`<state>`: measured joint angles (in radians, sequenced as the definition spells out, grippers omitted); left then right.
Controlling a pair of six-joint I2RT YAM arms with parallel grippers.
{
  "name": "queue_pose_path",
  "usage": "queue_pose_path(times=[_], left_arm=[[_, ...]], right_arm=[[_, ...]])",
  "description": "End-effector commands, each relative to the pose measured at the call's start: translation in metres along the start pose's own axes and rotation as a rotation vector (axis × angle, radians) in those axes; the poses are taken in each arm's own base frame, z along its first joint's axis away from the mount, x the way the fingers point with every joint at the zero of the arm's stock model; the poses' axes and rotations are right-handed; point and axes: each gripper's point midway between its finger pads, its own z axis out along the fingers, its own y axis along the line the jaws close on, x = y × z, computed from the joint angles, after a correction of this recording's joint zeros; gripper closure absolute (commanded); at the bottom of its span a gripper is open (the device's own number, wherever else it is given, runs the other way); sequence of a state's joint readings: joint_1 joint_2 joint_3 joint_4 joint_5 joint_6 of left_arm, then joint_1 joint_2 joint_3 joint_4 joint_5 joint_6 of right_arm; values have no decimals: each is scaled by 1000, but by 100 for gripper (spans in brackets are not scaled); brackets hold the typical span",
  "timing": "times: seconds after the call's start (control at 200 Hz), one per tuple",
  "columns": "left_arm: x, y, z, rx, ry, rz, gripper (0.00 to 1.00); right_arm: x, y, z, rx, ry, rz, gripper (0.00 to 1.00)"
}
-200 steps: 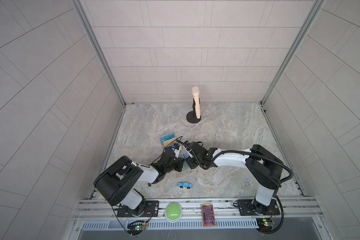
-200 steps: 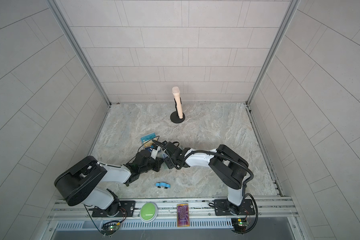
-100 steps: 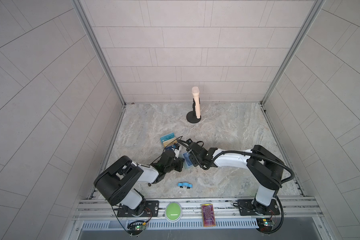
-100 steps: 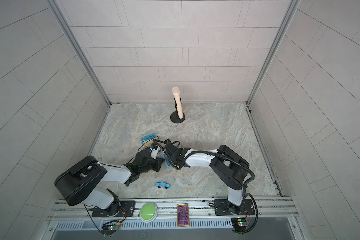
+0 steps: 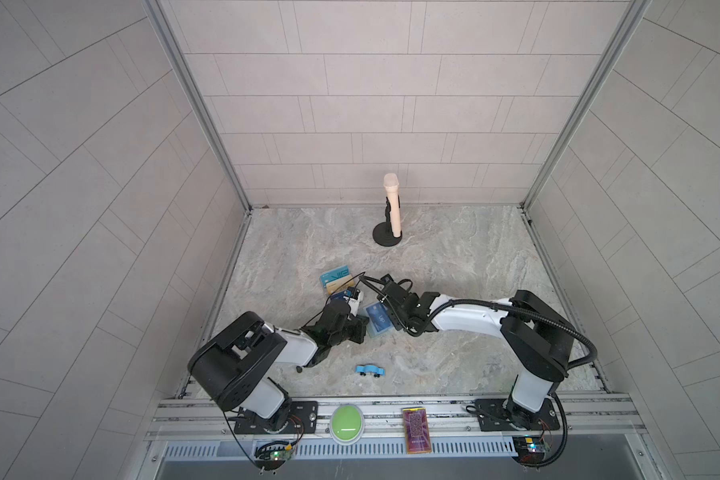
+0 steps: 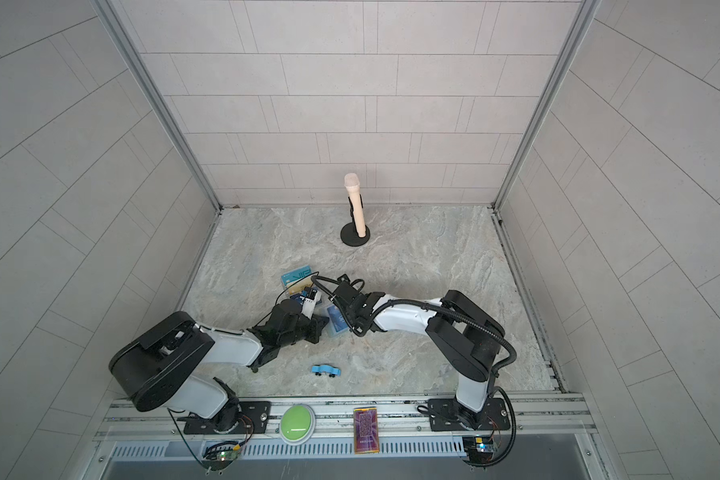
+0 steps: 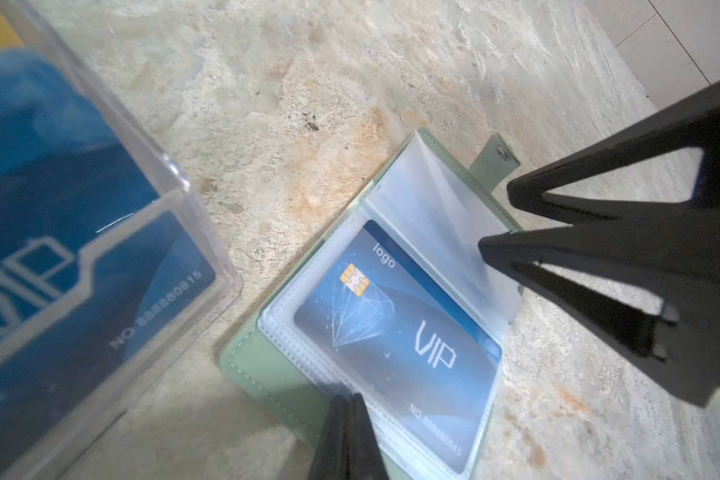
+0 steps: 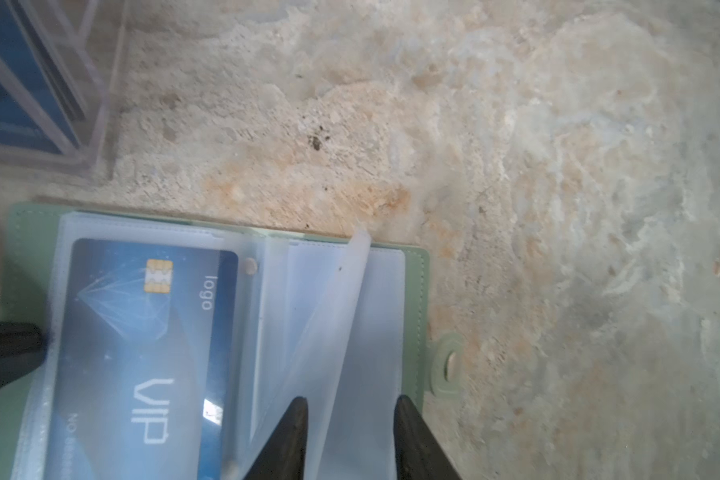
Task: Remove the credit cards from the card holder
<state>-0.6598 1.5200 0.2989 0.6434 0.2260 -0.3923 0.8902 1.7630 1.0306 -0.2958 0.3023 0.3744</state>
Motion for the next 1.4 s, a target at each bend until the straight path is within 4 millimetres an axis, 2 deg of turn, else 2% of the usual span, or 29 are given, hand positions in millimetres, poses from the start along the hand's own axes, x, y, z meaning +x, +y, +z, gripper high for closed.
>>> queue_pose_path(times=[0.0, 0.245, 0.38, 0.451, 0.596, 0.781, 0.901, 1.221, 1.397], left_arm=[[57, 19, -2, -71, 203, -13, 100], [57, 19, -2, -71, 204, -11, 100], [56, 18, -2, -72, 203, -8, 100], [55, 18, -2, -74, 204, -7, 100], [53, 18, -2, -75, 201, -3, 100], [54, 18, -1, -76, 203, -3, 100], [55, 18, -1, -78, 204, -1, 100], [58, 19, -2, -98, 211, 4, 100], [59, 20, -2, -101, 214, 7, 100]], right_arm=[[-7, -23, -14, 95, -15, 21, 64], [-15, -47, -36, 166, -29, 19, 65], [-23, -49, -51, 142, -34, 1, 65], [-28, -39, -58, 61, -34, -8, 65], [-31, 4, -62, -271, 18, 20, 63], [-27, 36, -49, -553, 117, 125, 64], [-22, 45, -35, -648, 162, 178, 66], [-9, 57, -2, -720, 261, 244, 68], [-3, 63, 3, -755, 290, 262, 68]])
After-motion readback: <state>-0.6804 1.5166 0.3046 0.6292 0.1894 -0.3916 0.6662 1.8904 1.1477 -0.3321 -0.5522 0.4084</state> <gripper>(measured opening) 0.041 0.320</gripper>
